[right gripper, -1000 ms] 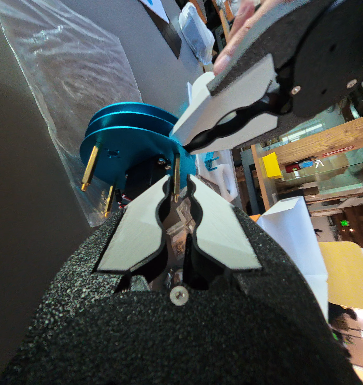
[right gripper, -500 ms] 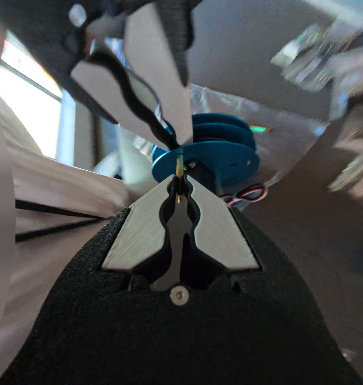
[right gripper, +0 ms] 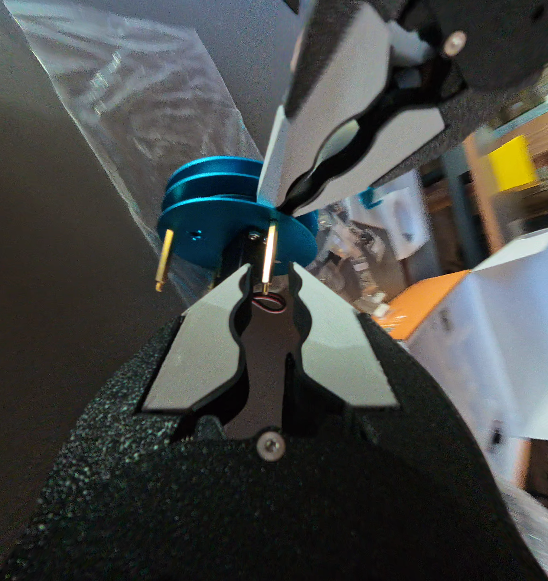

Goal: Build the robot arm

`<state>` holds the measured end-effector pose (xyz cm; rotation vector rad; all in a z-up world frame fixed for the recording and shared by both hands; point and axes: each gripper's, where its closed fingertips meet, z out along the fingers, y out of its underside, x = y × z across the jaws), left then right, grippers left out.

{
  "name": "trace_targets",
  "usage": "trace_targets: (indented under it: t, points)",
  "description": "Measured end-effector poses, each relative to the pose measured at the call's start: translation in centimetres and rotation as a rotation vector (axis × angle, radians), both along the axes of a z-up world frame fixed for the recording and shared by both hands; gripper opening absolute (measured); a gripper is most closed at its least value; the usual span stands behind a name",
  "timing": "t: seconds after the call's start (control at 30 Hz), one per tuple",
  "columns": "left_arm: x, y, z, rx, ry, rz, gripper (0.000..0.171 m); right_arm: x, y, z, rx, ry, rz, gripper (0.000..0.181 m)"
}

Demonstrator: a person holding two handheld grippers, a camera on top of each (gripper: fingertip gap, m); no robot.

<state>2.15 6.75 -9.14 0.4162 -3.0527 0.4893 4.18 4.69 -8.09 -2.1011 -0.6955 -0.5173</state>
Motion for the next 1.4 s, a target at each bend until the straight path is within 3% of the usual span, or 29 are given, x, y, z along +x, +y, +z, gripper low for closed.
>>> trace_targets:
  t: [0.1,0.2,0.43,0.53,0.57,0.6,0.67,0.73,0.83,0.9,0.93,1.0,1.17,1.23,1.27,1.3,1.4]
  points:
    - [-0.2,0.0,0.0,-0.001,0.013,0.0,0.004,-0.1,0.3,0.0,0.026,-0.148,0.015,0.004]
    - [0.0,0.0,0.0,-0.008,-0.004,0.013,0.004,0.4,0.3,-0.3,-0.027,-0.046,-0.031,0.003]
    - [0.0,-0.1,0.0,-0.003,-0.107,-0.043,0.004,-2.1,-0.2,-0.1,-0.303,1.291,-0.151,0.003]
    - [-0.1,-0.1,0.0,0.008,-0.14,-0.064,0.004,-2.5,-0.3,0.3,-0.372,1.633,-0.156,0.003]
    - [-0.1,-0.1,0.0,0.006,-0.143,-0.066,0.004,-2.5,-0.3,0.2,-0.359,1.594,-0.132,0.003]
    - [-0.1,-0.2,0.0,0.004,-0.142,-0.065,0.004,-2.3,-0.2,0.0,-0.313,1.452,-0.101,0.005]
    - [-0.2,-0.2,0.0,-0.008,-0.128,-0.061,0.004,-2.0,-0.1,0.0,-0.21,1.076,-0.05,0.024]
    - [-0.1,-0.2,0.0,-0.015,-0.119,-0.048,0.004,-1.6,-0.1,-0.1,-0.138,0.674,-0.032,0.025]
    - [0.0,-0.2,0.0,-0.023,-0.109,-0.037,0.004,-1.4,0.0,-0.2,-0.063,0.222,0.006,0.018]
    - [-0.1,-0.2,0.0,-0.027,-0.1,-0.04,0.004,-1.1,0.2,-0.2,-0.039,0.073,-0.003,0.005]
    - [-0.3,-0.2,0.0,-0.026,-0.095,-0.044,0.004,-1.2,0.2,-0.1,-0.037,0.071,-0.001,0.004]
    - [-0.4,-0.3,0.0,-0.023,-0.105,-0.052,0.004,-1.5,0.1,-0.1,-0.085,0.301,-0.031,0.003]
    - [0.3,-0.2,0.0,-0.003,-0.187,-0.056,0.004,-2.1,-0.1,-0.2,-0.281,1.422,-0.168,0.002]
    - [0.1,-0.3,0.0,0.004,-0.189,-0.069,0.004,-2.4,-0.2,-0.2,-0.325,1.639,-0.163,0.002]
    - [0.0,-0.4,0.0,0.006,-0.19,-0.075,0.004,-2.5,-0.3,-0.2,-0.317,1.609,-0.146,0.003]
    - [0.0,-0.4,0.0,0.007,-0.19,-0.078,0.004,-2.4,-0.3,-0.3,-0.28,1.473,-0.118,0.003]
    - [-0.1,-0.5,0.0,-0.002,-0.175,-0.075,0.004,-1.9,-0.3,-0.1,-0.121,0.832,-0.039,0.016]
